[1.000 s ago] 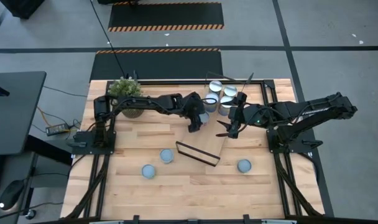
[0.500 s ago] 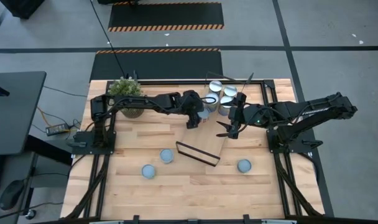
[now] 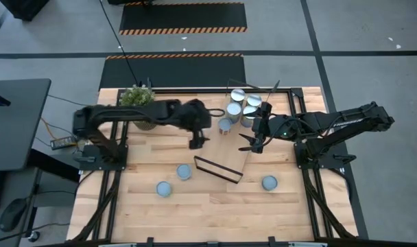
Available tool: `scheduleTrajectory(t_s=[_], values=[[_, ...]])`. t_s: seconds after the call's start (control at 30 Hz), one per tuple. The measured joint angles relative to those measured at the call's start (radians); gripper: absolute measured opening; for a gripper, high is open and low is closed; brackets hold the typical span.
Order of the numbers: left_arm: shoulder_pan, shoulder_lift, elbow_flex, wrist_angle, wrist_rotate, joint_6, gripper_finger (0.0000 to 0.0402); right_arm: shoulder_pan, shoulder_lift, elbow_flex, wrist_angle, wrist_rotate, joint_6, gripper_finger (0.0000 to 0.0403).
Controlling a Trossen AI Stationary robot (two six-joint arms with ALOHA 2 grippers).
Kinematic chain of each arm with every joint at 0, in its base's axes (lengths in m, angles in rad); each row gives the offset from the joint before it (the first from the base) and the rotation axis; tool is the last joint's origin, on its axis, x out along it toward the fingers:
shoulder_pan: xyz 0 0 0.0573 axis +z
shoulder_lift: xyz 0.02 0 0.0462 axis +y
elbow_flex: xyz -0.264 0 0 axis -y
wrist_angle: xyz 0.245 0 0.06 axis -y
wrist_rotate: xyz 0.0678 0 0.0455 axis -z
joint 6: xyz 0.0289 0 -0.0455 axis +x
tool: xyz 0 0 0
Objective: Pick and place cans onto a shelf
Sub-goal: Put the canned peas on the shelf
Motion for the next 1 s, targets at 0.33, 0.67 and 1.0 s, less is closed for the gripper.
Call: scheduleTrajectory(t_s=[0.33, 0.67, 1.0], values=[[-0.232, -0.213, 0.001, -0.142, 0.141, -0.279, 0.0388, 0.0, 0.0, 0.0, 0.0, 0.0, 0.024, 0.0358], [-0.584, -0.168, -0.002, -0.505, -0.171, -0.747, 0.0388, 0.0, 0.001, 0.0, 0.019, -0.01, 0.021, 0.0358], [-0.807, -0.157, -0.105, -0.624, -0.3, -1.186, 0.0388, 0.0, 0.001, 0.0, 0.023, -0.026, 0.036, 0.0358]])
